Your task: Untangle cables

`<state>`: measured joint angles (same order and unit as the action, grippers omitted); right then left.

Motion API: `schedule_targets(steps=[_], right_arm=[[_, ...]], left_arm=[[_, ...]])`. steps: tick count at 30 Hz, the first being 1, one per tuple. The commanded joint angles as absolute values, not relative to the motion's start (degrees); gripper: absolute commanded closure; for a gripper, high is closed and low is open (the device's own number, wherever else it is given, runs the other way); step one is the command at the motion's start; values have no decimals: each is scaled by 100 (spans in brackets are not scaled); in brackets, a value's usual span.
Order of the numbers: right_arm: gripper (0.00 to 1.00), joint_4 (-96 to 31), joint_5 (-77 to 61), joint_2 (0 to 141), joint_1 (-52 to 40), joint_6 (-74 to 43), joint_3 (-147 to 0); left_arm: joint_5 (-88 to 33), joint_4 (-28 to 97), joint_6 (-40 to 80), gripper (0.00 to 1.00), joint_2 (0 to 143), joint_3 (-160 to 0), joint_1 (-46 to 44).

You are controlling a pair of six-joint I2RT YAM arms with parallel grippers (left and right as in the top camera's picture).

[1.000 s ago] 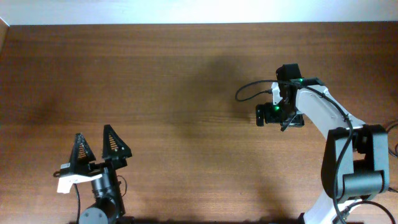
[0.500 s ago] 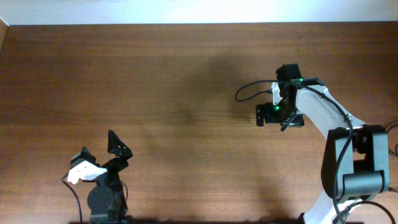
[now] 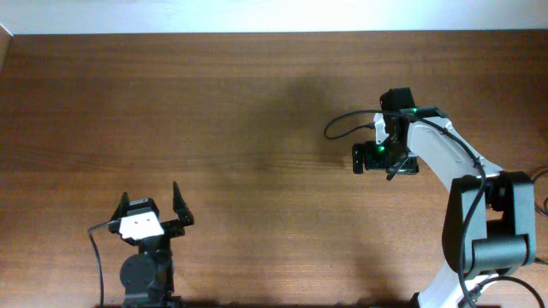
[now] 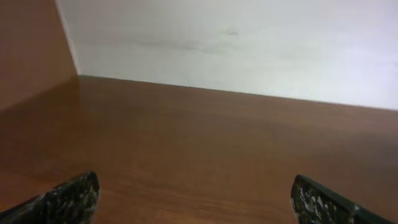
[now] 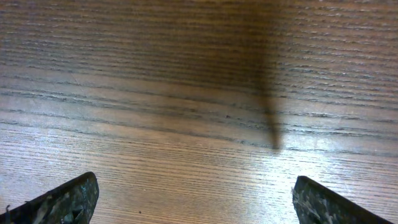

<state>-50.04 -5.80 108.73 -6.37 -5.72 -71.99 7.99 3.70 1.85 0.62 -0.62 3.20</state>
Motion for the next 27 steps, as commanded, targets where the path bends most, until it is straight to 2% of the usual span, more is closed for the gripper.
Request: schedule_targets(steps=[1, 2, 27], right_arm=[[1, -5004, -530, 10912, -674, -534, -7205], [1, -5004, -532, 10912, -674, -532, -7205], [1, -5004, -530, 10906, -670, -534, -7205]], left_arm=[[-10, 460, -360, 1, 30, -47, 349], [-272, 454, -582, 1, 30, -47, 349], [-261, 456, -613, 1, 34, -49, 353]])
